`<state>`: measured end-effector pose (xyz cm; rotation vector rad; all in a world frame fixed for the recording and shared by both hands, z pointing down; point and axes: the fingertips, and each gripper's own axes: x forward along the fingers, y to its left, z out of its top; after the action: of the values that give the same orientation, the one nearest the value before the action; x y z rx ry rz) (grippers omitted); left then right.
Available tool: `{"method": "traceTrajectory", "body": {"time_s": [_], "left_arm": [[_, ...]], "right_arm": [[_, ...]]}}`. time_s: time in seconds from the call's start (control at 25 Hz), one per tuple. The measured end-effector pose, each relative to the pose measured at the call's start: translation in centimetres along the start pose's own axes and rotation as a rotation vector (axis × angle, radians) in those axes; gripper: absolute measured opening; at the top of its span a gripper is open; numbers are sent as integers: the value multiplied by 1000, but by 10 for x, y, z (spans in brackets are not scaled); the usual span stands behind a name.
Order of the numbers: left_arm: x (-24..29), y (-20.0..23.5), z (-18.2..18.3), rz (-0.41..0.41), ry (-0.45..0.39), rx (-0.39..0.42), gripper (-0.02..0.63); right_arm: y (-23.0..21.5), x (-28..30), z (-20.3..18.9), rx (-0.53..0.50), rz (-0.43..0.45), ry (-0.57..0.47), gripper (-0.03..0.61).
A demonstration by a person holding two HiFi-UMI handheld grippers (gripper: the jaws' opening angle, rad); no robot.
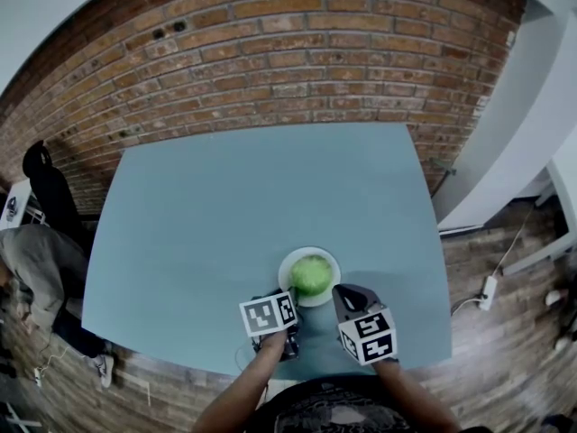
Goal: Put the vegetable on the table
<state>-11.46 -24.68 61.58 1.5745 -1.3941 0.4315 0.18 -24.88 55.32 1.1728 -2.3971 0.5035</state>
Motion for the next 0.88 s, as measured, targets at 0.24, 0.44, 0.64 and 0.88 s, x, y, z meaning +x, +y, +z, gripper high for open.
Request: {"method": "traceTrajectory", "body": {"time_s": [0.24,0.44,0.64,0.88], "left_arm": [[0,3,1,60,4,152,107],[-2,3,2,89,-5,219,107],[-13,-2,9,60,-56,226,107],[-30,-15,12,-17,-119,237,106]], "right_arm": [[2,-1,2,0,-1,-9,9],[3,-3,3,5,1,-13,9],[5,-5,5,16,3,-26,9],[12,-11,10,19,3,-48,9]]}}
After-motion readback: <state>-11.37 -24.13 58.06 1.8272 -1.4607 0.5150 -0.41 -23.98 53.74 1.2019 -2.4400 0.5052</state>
